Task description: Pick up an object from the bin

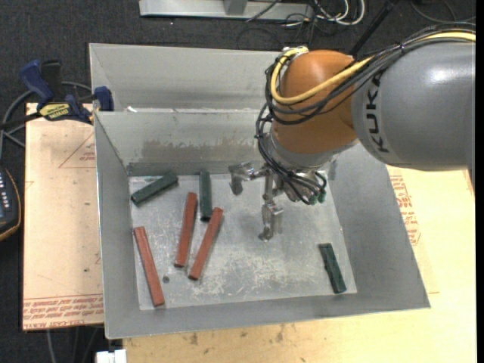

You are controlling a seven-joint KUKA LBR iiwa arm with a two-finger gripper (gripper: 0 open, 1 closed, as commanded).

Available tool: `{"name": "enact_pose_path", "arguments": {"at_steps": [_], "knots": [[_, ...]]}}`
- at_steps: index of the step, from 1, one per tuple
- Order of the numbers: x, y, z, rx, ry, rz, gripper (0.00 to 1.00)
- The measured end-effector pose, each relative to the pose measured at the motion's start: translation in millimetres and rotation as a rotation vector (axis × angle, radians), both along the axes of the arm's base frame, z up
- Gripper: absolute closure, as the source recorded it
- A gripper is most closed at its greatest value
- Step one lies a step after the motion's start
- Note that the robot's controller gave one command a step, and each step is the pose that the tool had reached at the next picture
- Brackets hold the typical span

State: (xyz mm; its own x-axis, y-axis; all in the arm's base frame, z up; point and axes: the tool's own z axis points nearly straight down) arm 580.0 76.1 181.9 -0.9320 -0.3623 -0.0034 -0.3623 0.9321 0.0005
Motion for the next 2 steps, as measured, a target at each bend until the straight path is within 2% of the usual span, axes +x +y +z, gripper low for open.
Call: {"name": "enact_pose_path", "arguments": {"at_steps": [1, 2], "knots": [[24.1, 51.8, -112.7, 0.002, -0.002, 0.218, 0.0], [25.2, 50.8, -109.1, 0.001, -0.003, 0.216, 1.0]]}}
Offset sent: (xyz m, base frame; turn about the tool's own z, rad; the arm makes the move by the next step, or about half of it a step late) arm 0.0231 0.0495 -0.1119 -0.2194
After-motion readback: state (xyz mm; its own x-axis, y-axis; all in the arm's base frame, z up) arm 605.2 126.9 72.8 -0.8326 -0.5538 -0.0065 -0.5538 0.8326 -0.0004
